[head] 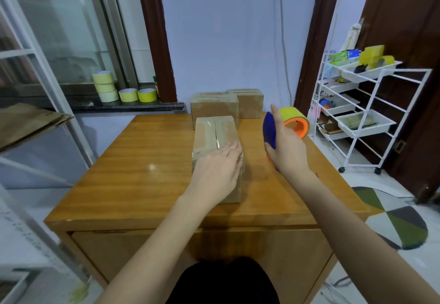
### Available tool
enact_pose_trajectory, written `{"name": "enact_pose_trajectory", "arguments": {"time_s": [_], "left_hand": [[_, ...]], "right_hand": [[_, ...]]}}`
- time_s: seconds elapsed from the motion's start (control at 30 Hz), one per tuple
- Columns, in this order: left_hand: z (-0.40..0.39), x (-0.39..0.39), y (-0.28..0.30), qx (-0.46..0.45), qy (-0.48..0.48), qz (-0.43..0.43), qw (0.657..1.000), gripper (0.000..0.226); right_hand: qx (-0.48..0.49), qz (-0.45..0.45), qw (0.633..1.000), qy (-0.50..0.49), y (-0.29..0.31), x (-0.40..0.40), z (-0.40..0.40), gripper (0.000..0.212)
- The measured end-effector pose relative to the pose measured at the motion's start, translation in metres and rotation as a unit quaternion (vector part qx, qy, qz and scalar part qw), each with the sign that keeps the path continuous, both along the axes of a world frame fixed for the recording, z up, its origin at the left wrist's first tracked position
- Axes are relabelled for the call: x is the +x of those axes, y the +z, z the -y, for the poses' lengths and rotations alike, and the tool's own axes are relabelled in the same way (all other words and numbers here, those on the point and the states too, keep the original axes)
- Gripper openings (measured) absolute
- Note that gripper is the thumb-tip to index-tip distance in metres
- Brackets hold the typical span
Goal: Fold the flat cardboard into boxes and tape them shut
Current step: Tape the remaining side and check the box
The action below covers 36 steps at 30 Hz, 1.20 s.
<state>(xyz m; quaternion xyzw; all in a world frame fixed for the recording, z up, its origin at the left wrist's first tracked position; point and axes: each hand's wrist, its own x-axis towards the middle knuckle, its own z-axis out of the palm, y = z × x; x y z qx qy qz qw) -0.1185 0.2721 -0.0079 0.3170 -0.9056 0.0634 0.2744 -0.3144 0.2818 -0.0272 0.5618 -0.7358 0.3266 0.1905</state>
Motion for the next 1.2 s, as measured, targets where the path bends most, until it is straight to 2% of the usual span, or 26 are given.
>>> {"name": "enact_pose_trajectory", "arguments": {"time_s": [0.17,0.37,0.57,0.67,0.83,1.0,1.13,1.2], "left_hand": [[0.000,-0.002,0.001,0.008,0.008,0.008,1.000,0.047],[-0.001,0.000,0.001,0.010,0.010,0.010,1.000,0.048],[0.001,0.002,0.003,0.016,0.010,0.028,0.999,0.049],[0.002,0.002,0.007,0.025,0.009,0.029,0.999,0.050],[-0.002,0.002,0.005,0.013,0.023,0.051,0.998,0.053],[-0.003,0.000,0.009,0.025,0.026,0.063,0.997,0.053],[0.004,0.001,0.015,0.086,0.004,0.090,0.992,0.055],[0.006,0.004,0.024,0.202,-0.028,0.058,0.977,0.060]], "right_hand": [[-0.029,0.075,0.996,0.034,-0.020,0.001,0.009,0.093],[-0.026,0.110,0.989,0.095,-0.042,0.003,-0.005,0.090],[-0.011,0.192,0.974,0.120,-0.057,-0.006,-0.033,0.085],[-0.006,0.195,0.973,0.126,-0.061,-0.016,-0.048,0.077],[0.078,0.205,0.969,0.115,-0.074,-0.028,-0.070,0.076],[0.074,0.224,0.963,0.129,-0.078,-0.030,-0.082,0.076],[0.023,0.191,0.976,0.099,-0.063,-0.023,-0.089,0.067],[-0.007,0.150,0.987,0.058,-0.049,-0.016,-0.087,0.051]]}}
